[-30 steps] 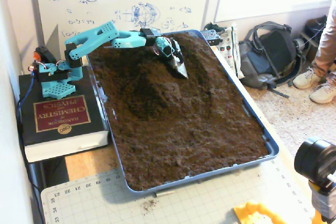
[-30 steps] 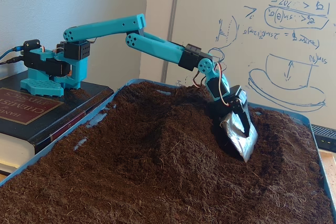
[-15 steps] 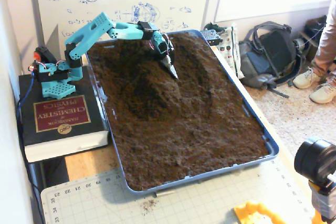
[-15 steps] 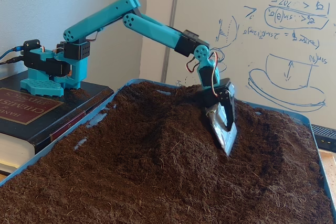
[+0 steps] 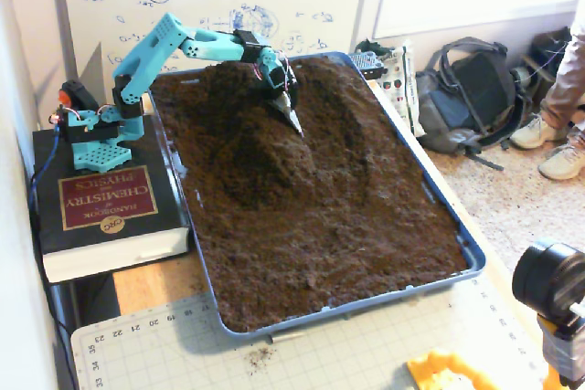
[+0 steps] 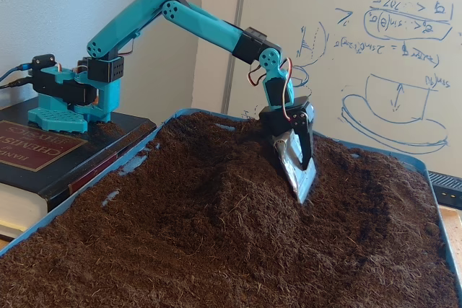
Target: Build a berm.
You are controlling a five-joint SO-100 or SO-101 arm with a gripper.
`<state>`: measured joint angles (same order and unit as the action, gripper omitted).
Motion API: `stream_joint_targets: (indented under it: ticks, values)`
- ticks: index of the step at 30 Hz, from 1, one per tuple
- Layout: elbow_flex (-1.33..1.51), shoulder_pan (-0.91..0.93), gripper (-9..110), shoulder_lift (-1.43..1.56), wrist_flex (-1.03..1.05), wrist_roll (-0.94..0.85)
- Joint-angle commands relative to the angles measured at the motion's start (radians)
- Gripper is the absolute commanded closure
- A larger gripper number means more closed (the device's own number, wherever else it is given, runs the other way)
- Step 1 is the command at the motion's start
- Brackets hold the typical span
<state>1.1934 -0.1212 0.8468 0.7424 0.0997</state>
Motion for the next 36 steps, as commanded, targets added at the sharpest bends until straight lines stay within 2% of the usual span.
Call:
stream_joint_targets:
  ticks: [1,11,18,21,26,29,33,36]
  values:
    - [-0.014,0.008,101,0.172,0.032,-0.002]
    - [-0.015,0.014,101,0.357,0.034,0.005]
    - [0.008,0.192,101,0.511,0.035,-0.038]
    - [0.008,0.290,101,0.509,0.035,-0.156]
    - [-0.011,0.469,101,0.453,0.018,-0.474]
    - [-0.048,0.534,101,0.420,-0.029,-0.581]
    - [-0.156,0.548,101,0.333,-0.204,-0.522]
    - [-0.238,0.546,101,0.173,-0.354,-0.393]
